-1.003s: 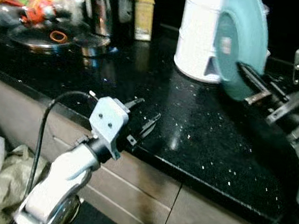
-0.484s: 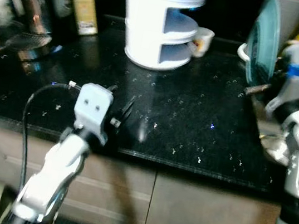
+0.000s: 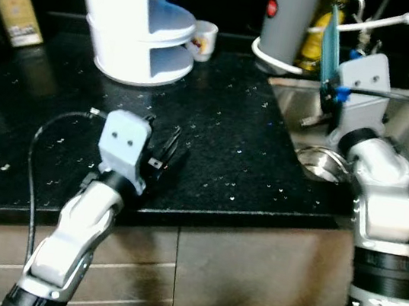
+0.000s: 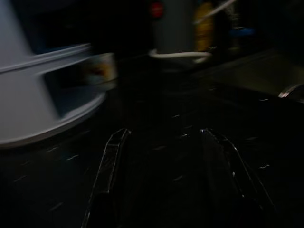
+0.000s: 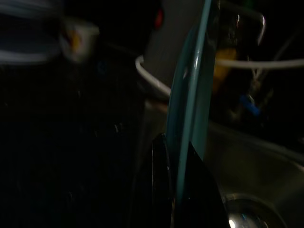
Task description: Kitchen organization
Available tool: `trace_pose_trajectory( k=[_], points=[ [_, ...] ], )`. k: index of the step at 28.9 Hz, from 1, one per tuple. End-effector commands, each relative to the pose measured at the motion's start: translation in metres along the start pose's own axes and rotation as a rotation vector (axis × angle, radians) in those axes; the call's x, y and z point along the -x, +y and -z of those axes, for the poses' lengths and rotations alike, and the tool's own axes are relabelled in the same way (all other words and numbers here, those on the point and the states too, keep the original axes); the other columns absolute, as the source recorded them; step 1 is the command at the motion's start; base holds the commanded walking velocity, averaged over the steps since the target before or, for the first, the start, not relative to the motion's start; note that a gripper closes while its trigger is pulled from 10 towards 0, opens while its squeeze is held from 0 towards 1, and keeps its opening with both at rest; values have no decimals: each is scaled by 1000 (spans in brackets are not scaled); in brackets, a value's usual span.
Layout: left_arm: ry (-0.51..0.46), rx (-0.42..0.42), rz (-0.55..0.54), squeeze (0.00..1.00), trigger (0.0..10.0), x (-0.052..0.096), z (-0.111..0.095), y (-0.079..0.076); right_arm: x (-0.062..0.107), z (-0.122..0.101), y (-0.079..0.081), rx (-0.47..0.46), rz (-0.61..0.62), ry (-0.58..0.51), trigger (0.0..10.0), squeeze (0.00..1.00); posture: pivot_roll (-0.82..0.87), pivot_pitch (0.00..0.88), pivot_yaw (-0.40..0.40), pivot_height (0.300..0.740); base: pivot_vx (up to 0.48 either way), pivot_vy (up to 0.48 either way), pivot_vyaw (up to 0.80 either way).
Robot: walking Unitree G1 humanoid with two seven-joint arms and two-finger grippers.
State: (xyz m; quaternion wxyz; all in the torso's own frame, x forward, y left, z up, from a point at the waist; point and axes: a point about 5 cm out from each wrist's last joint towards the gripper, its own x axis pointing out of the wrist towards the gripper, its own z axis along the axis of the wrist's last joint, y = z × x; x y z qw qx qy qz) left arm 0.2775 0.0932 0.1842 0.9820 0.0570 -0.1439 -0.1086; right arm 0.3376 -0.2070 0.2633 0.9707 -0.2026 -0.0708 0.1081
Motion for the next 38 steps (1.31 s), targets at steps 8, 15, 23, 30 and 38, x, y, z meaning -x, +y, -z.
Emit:
trace_pose_trajectory(
  k=[8,15,23,30,38],
  points=[
    [23,47,-26,0,10000,-2,1,7,-5,-12,37,26,-113,-97,10000,0,-20,0,-12,736,0,-258,0],
    [28,55,-27,0,10000,-3,1,6,-5,-13,53,1,-174,-121,10000,0,-17,0,-13,736,0,-480,0],
    [28,61,-20,0,10000,-3,0,5,-7,-10,59,-3,-176,-100,10000,0,-13,0,-12,736,0,-480,400],
    [30,65,-11,0,10000,-3,0,3,-7,-8,60,26,-164,-89,10000,0,-15,0,-14,736,0,-480,800],
    [27,67,-15,0,10000,-4,-1,3,-9,-7,61,49,-152,-86,10000,0,-15,0,-12,736,0,-480,152]
  ],
)
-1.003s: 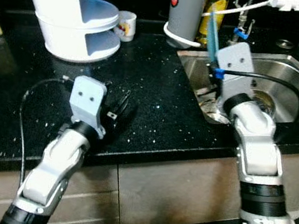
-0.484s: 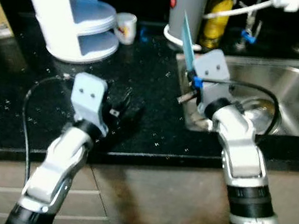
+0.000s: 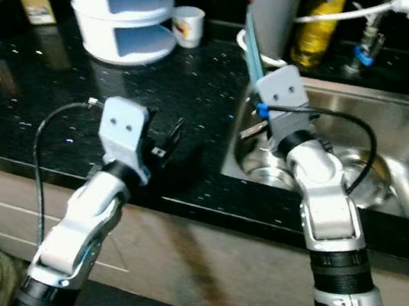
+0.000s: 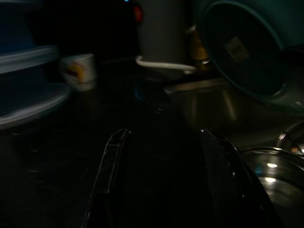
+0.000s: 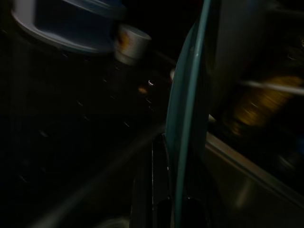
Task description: Kitchen organization
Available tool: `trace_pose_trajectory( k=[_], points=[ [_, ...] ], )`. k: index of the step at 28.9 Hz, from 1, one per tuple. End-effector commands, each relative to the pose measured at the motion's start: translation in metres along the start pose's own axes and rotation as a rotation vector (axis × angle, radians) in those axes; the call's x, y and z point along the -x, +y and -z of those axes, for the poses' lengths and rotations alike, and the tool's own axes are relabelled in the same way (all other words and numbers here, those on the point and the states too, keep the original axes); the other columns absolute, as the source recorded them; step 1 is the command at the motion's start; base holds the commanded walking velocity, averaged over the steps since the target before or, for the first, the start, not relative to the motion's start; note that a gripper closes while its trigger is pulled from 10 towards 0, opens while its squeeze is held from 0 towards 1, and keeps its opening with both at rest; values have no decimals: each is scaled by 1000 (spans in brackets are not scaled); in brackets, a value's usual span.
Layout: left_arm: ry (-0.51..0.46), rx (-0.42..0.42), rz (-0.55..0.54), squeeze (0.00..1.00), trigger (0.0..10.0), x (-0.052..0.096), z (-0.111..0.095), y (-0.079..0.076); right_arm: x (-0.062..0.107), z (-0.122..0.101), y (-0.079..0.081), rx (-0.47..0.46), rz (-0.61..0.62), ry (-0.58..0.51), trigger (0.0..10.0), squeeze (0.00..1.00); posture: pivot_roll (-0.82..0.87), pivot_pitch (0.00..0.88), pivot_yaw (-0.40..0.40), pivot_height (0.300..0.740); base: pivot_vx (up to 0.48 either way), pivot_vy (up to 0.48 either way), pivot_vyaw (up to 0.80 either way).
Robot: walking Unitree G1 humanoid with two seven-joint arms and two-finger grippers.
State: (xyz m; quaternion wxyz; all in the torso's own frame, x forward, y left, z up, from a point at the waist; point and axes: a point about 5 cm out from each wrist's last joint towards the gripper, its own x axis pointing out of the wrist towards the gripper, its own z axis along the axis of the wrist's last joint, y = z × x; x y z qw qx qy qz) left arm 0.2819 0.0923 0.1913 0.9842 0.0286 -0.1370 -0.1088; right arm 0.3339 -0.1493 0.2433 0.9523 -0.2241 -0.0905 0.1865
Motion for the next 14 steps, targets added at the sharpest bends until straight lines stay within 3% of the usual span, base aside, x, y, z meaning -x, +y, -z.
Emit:
trace_pose_trajectory(
  k=[1,14],
  points=[
    [19,10,-9,0,10000,2,4,3,-1,-3,0,8,-1,-18,10000,0,-15,0,-12,736,0,-480,0],
    [9,18,-8,0,10000,2,3,0,-1,-3,4,23,-13,-17,10000,0,-17,0,-17,736,0,0,0]
  ],
)
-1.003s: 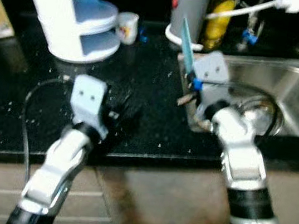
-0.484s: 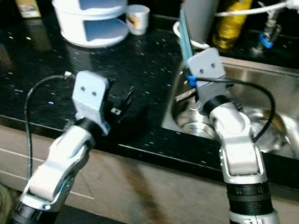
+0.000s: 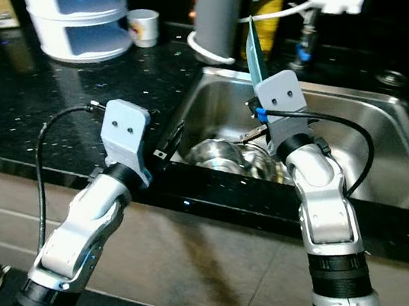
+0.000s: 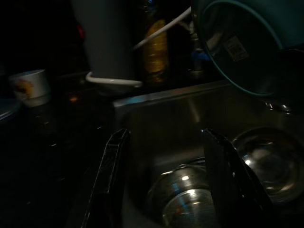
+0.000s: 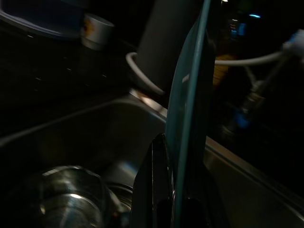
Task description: Kitchen organization
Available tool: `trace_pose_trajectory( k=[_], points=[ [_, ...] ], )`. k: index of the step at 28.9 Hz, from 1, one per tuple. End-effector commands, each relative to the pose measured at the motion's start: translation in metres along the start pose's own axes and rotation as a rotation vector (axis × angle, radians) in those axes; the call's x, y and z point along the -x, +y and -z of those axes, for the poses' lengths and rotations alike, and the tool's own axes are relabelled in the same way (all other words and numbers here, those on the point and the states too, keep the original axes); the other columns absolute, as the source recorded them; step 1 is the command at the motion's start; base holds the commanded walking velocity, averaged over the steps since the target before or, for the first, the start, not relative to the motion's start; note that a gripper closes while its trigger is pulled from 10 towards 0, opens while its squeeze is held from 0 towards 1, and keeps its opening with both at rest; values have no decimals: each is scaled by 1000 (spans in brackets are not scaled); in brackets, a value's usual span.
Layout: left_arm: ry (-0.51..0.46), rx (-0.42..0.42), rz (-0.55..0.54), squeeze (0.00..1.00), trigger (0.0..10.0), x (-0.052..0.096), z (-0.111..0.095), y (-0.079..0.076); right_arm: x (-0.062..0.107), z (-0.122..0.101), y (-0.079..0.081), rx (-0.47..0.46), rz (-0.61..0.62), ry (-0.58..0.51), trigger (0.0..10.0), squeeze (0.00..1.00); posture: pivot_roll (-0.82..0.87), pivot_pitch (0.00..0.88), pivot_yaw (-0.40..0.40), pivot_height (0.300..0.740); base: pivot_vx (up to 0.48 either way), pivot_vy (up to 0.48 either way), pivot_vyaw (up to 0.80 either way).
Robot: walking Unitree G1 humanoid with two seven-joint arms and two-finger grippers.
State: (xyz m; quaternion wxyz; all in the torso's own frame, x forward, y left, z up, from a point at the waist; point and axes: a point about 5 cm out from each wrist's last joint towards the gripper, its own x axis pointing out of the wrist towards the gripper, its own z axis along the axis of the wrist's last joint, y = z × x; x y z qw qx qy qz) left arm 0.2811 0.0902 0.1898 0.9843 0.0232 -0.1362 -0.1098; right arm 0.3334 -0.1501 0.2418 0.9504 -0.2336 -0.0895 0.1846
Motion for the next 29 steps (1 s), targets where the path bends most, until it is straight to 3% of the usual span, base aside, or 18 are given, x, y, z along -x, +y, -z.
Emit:
trace_pose_trajectory(
  k=[1,8,12,16,22,26,27,28,29],
  points=[
    [10,7,-8,0,10000,2,3,2,-2,-4,3,4,-13,-22,10000,0,-17,0,-18,736,0,0,0],
    [16,6,-6,0,10000,2,4,1,-6,0,7,21,-13,14,10000,0,-14,0,-22,736,0,0,0],
    [23,-16,-25,0,10000,2,6,5,-25,17,9,54,26,160,10000,0,-4,0,-27,736,0,0,0],
    [26,-27,-39,0,10000,4,5,8,-34,30,4,95,40,276,10000,0,4,0,-28,736,0,0,0],
    [42,-43,-57,0,10000,10,7,14,-31,49,-1,115,-2,470,10000,0,12,11,-31,736,0,0,0],
    [44,-44,-56,0,10000,10,7,14,-30,50,-1,113,-1,486,10000,0,11,13,-29,736,0,0,0],
    [48,-45,-52,0,10000,10,8,13,-29,52,-1,103,-2,500,10000,63,10,14,-26,736,0,0,0],
    [51,-48,-47,0,10000,11,8,13,-29,53,-2,83,3,503,10000,537,6,13,-21,736,0,0,0],
    [52,-50,-43,0,10000,11,8,12,-29,53,-2,70,7,503,10000,882,6,13,-21,736,0,0,0]
  ],
)
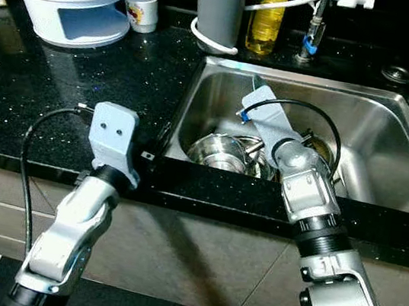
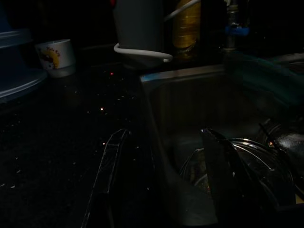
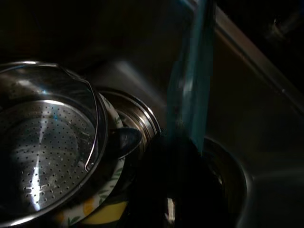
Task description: Kitchen organization
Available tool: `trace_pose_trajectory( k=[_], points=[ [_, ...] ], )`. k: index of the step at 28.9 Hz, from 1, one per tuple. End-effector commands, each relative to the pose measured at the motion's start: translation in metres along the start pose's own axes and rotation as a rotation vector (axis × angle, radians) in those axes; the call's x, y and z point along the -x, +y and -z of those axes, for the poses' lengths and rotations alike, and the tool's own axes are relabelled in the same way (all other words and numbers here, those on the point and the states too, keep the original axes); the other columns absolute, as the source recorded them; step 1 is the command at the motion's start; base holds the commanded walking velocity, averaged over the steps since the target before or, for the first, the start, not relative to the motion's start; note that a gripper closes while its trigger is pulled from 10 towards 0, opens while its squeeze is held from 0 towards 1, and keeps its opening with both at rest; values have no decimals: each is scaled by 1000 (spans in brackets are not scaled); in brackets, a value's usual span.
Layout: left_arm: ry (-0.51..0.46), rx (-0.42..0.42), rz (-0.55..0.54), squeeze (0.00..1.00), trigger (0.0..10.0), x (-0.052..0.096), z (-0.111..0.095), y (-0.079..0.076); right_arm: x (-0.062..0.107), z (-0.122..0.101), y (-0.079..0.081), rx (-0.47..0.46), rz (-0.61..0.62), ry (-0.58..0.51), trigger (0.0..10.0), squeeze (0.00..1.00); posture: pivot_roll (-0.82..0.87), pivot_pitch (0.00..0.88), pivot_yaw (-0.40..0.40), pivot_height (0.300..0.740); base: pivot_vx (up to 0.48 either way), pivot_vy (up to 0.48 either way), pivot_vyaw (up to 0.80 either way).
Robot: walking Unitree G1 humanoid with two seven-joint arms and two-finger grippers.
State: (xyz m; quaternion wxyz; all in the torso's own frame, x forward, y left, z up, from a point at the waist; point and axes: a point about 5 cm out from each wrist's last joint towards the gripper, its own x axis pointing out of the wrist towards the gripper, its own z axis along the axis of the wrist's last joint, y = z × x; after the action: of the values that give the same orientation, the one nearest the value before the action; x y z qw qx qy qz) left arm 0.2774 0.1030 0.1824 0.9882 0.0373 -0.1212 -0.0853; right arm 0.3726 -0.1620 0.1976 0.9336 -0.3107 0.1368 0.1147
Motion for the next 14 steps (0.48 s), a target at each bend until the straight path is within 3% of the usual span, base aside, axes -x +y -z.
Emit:
trace_pose_trajectory(
  k=[1,4,11,12,14],
  points=[
    [19,-23,7,0,10000,2,3,0,0,0,-2,-35,-4,4,10000,1000,3,11,-17,736,0,0,0],
    [19,-26,15,0,10000,2,3,-2,2,1,-4,-86,4,-16,10000,1000,1,9,-13,736,0,0,0],
    [16,-29,24,0,10000,2,2,-4,14,-8,-10,-251,44,-175,10000,1000,-5,0,-3,736,0,0,0],
    [16,-30,24,0,10000,2,2,-4,16,-10,-10,-290,39,-202,10000,902,-7,0,-1,736,0,0,0],
    [20,-30,21,0,10000,1,3,-2,21,-12,-10,-328,34,-257,10000,39,-7,0,0,736,0,0,0]
  ],
)
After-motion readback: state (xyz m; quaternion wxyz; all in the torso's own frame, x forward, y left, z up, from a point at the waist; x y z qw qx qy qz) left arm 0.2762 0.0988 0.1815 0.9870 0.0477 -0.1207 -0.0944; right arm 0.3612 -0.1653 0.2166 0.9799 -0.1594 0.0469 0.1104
